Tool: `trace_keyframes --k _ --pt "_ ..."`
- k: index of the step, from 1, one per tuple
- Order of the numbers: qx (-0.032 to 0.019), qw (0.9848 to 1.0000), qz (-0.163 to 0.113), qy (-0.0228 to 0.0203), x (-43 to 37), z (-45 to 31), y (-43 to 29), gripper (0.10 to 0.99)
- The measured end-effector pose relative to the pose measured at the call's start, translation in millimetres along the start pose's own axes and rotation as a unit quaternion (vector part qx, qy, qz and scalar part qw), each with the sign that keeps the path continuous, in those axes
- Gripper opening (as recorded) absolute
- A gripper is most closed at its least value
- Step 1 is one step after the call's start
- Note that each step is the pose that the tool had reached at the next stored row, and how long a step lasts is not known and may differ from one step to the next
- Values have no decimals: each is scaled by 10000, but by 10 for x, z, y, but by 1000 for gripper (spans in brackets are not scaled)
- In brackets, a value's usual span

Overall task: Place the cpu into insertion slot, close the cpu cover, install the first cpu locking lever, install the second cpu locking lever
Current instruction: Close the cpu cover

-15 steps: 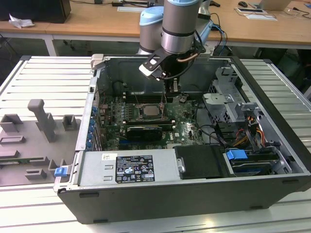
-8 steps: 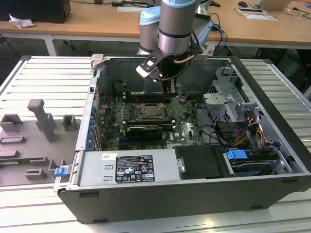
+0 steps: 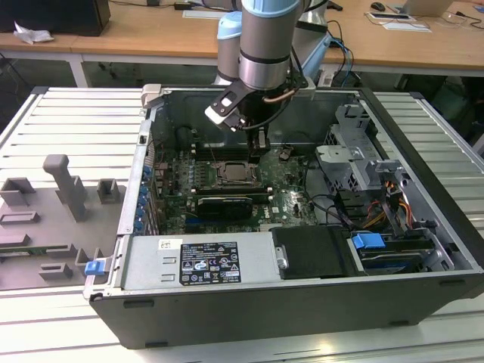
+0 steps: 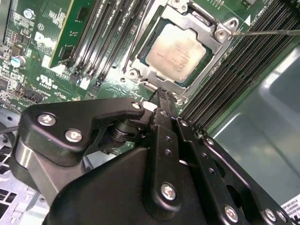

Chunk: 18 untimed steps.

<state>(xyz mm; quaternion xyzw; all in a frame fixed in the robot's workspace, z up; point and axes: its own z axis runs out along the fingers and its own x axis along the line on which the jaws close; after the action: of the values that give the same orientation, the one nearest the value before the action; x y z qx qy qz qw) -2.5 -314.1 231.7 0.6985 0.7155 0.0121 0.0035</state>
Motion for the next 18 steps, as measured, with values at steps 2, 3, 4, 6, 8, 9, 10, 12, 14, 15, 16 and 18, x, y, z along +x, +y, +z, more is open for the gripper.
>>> trace_keyframes --k 2,3,4,6,8,9,10,12,14,15,16,18 --pt "0 10000 0 0 0 13 -18 106" --pt "0 10000 -1 1 0 21 -43 106" --pt "0 10000 -1 4 2 27 -79 106" --pt "0 10000 -11 4 3 52 -150 106" --pt "2 10000 -41 6 4 80 -184 106" --pt "2 10000 -65 9 4 96 -200 106" --pt "2 9999 -104 14 4 121 -223 106" --pt "2 9999 -140 21 4 146 -256 106" --pt "3 9999 -167 36 3 154 -315 106" --pt "2 9998 -176 48 1 155 -368 106" --pt "2 9998 -177 52 1 156 -389 106" --pt "2 9998 -180 54 -1 158 -409 106"
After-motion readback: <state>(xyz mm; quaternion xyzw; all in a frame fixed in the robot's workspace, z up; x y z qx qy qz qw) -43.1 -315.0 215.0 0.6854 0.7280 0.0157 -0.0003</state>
